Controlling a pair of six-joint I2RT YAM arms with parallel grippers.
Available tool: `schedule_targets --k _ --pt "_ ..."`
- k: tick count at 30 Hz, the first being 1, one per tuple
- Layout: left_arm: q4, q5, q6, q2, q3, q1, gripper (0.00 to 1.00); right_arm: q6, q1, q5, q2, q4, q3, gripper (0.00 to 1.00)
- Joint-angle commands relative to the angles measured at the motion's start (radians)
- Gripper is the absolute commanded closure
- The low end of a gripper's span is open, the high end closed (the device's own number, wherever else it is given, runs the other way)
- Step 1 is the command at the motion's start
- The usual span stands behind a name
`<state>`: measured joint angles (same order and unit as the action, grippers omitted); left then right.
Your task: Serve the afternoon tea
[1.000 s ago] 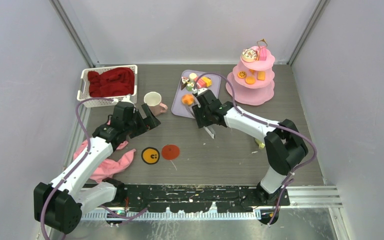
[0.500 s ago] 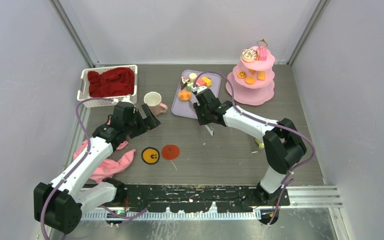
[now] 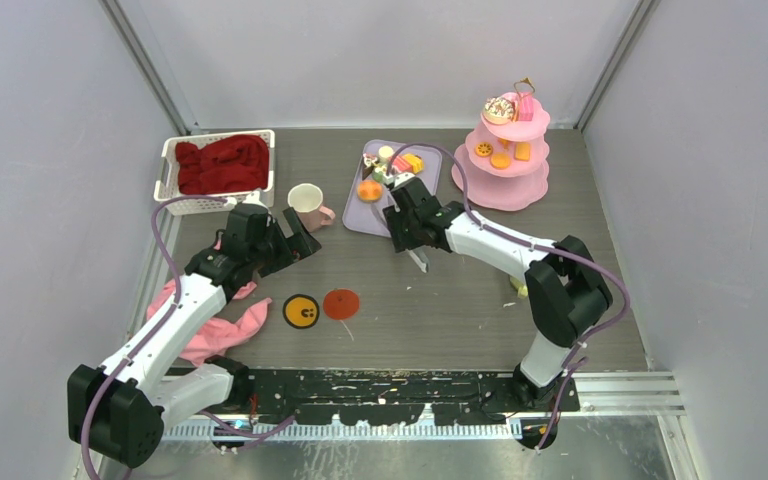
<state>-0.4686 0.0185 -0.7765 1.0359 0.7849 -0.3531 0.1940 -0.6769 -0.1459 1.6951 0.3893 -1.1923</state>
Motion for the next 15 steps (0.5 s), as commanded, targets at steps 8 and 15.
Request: schedule_targets --k 8,15 --pt "0.028 -0.015 0.016 -0.004 0.010 0.006 0.07 -0.009 -0.005 -0.037 0.085 -0.069 -0.144 0.49" --pt "0.018 -0.024 0.020 -0.013 0.008 0.008 0.07 -0.011 -0.005 -0.027 0.125 -0.073 -0.197 0.49"
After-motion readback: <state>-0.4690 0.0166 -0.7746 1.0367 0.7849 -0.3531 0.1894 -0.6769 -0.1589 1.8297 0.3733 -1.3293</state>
